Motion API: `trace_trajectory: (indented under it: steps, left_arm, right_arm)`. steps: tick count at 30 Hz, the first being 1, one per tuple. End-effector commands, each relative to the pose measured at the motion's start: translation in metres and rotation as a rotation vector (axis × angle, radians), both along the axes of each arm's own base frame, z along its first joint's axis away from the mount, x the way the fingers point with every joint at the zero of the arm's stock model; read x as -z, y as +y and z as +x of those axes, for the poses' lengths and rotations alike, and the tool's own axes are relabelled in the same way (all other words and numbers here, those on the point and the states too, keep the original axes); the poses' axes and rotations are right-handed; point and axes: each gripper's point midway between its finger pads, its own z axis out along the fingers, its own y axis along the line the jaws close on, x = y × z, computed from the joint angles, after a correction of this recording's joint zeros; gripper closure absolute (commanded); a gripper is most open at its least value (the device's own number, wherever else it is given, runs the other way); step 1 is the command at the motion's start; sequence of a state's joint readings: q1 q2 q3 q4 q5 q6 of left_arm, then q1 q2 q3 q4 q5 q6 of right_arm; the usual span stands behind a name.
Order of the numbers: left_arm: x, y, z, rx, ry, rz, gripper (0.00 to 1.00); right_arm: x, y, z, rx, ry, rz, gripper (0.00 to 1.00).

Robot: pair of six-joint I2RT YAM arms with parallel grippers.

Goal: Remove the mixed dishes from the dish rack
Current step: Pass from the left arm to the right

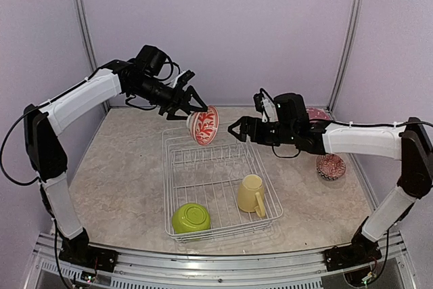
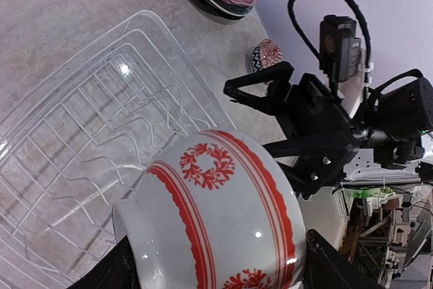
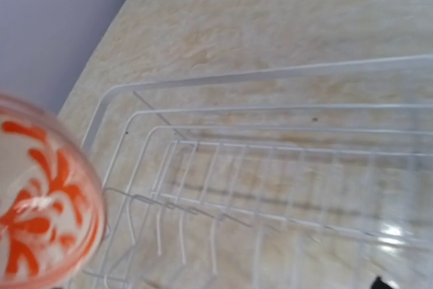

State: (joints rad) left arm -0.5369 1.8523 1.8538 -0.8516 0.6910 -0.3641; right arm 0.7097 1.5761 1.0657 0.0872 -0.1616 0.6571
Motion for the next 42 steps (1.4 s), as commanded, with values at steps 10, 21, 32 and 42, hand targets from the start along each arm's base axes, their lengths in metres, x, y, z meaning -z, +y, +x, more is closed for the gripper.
trace_trajectory:
  steps: [10,21,32,42]
  left_arm:
    - [-0.026,-0.024,-0.014,0.115,0.089,-0.220,0.46]
    - [-0.021,-0.018,-0.007,0.088,0.082,-0.200,0.46]
    - [-0.019,-0.027,-0.013,0.117,0.120,-0.220,0.47]
    - [-0.021,-0.042,-0.031,0.189,0.152,-0.250,0.47]
  right_arm:
    - [-0.004,0.054,0.004,-0.088,-0.002,0.178,0.18]
    - [-0.005,-0.003,-0.004,0.087,-0.014,0.089,0.15]
    - [-0.028,0.039,-0.016,-0.070,-0.038,0.219,0.20]
    - [-0.022,0.055,-0.016,-0.098,-0.026,0.285,0.50]
